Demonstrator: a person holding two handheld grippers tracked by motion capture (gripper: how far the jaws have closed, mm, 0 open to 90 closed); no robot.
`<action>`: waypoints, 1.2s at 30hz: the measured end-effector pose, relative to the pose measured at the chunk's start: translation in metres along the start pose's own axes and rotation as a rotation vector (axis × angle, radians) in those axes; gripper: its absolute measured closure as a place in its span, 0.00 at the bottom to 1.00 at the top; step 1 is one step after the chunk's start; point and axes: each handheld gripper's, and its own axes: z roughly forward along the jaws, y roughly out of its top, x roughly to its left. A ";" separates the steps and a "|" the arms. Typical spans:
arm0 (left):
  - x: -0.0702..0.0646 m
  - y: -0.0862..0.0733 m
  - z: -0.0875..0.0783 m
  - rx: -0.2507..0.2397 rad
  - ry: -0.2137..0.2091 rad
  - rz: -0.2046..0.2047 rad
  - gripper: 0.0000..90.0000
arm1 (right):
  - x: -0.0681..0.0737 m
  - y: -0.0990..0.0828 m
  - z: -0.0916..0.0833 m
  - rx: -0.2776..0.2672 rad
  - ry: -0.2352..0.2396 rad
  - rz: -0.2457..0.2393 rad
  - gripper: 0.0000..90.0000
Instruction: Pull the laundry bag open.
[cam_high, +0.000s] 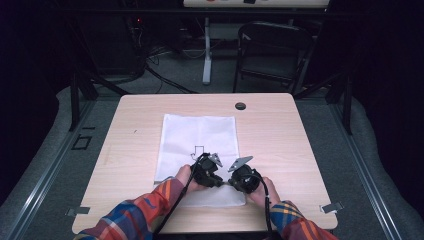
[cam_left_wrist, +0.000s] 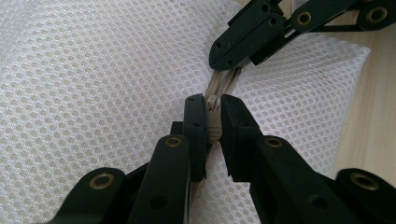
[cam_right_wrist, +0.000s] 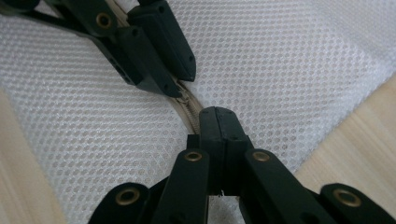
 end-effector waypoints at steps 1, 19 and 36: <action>0.000 0.000 0.000 -0.001 0.002 0.000 0.90 | 0.000 0.001 0.000 0.011 -0.008 -0.014 1.00; 0.003 -0.007 -0.008 0.022 0.009 -0.017 0.90 | -0.003 0.000 -0.001 0.014 0.015 0.004 1.00; 0.006 -0.013 -0.014 0.031 0.010 -0.024 0.90 | -0.004 -0.001 -0.002 0.025 0.019 -0.013 1.00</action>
